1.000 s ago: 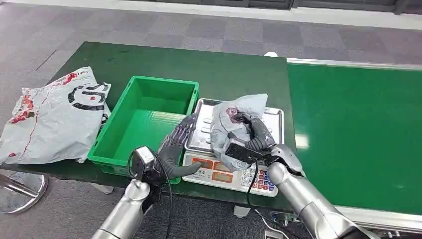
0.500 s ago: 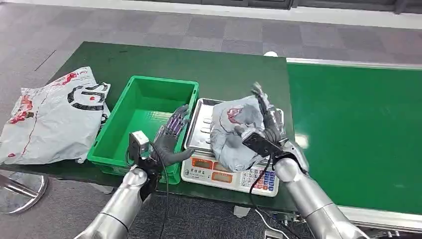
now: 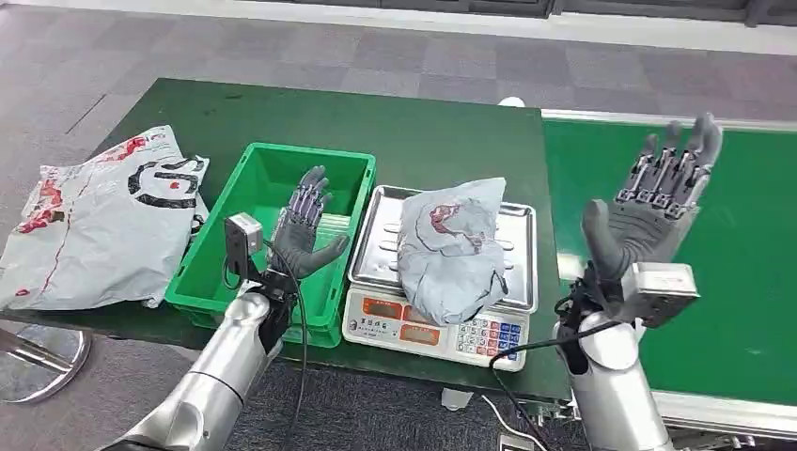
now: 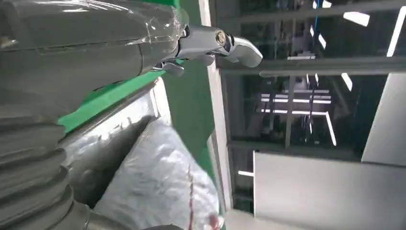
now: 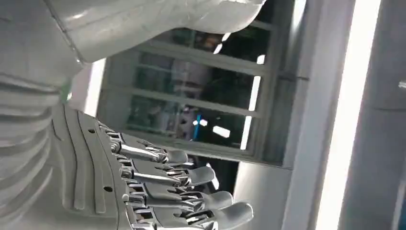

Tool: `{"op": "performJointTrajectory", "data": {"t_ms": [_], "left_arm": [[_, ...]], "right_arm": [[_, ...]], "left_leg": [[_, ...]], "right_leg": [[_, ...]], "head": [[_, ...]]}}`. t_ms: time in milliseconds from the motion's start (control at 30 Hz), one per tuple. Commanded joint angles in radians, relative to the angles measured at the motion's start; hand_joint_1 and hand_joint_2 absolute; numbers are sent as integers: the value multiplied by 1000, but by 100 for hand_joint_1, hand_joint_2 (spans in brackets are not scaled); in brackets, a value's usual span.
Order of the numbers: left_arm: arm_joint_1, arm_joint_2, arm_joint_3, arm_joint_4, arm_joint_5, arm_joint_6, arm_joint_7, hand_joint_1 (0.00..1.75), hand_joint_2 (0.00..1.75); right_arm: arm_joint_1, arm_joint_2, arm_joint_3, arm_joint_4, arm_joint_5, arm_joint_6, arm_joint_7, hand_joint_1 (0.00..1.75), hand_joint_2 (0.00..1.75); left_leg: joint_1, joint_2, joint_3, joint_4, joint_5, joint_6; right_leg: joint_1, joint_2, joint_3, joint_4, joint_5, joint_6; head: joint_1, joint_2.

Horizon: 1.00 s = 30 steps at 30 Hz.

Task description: Moved the parcel from conveyor to table for the left to box.

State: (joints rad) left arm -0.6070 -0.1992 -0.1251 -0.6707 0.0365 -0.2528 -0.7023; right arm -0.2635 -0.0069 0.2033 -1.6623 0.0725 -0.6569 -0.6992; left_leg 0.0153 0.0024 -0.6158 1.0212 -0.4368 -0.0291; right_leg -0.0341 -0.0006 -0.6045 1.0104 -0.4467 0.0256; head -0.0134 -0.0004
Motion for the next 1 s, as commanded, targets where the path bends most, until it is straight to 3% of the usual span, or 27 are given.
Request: {"op": "performJointTrajectory", "data": {"t_ms": [33, 100, 167, 1000], "left_arm": [[-175, -57, -63, 206, -102, 55, 11, 0, 175], [-241, -66, -168, 317, -207, 19, 180, 0, 175], [-248, -89, -172, 331, -210, 34, 186, 0, 175], [-254, -88, -174, 349, -213, 31, 196, 0, 175]], "right_arm": [[39, 45, 25, -153, 15, 24, 1, 0, 175], [25, 43, 52, -127, 19, 60, 1, 0, 175], [7, 60, 57, -105, 31, 57, 1, 0, 175], [9, 58, 55, -103, 30, 65, 1, 0, 175]], "left_leg": [[1, -2, 0, 0, 0, 1], [1, -2, -1, 0, 0, 1], [0, -3, -1, 0, 0, 1], [1, 2, 1, -1, 0, 1]], "right_leg": [[1, -2, 1, 0, -1, -3], [1, -2, 1, 0, -1, -3], [1, -3, 0, 0, -1, -1], [1, 2, 1, -1, 0, -3]], "head": [[0, 0], [0, 0], [0, 0], [0, 0]]}}
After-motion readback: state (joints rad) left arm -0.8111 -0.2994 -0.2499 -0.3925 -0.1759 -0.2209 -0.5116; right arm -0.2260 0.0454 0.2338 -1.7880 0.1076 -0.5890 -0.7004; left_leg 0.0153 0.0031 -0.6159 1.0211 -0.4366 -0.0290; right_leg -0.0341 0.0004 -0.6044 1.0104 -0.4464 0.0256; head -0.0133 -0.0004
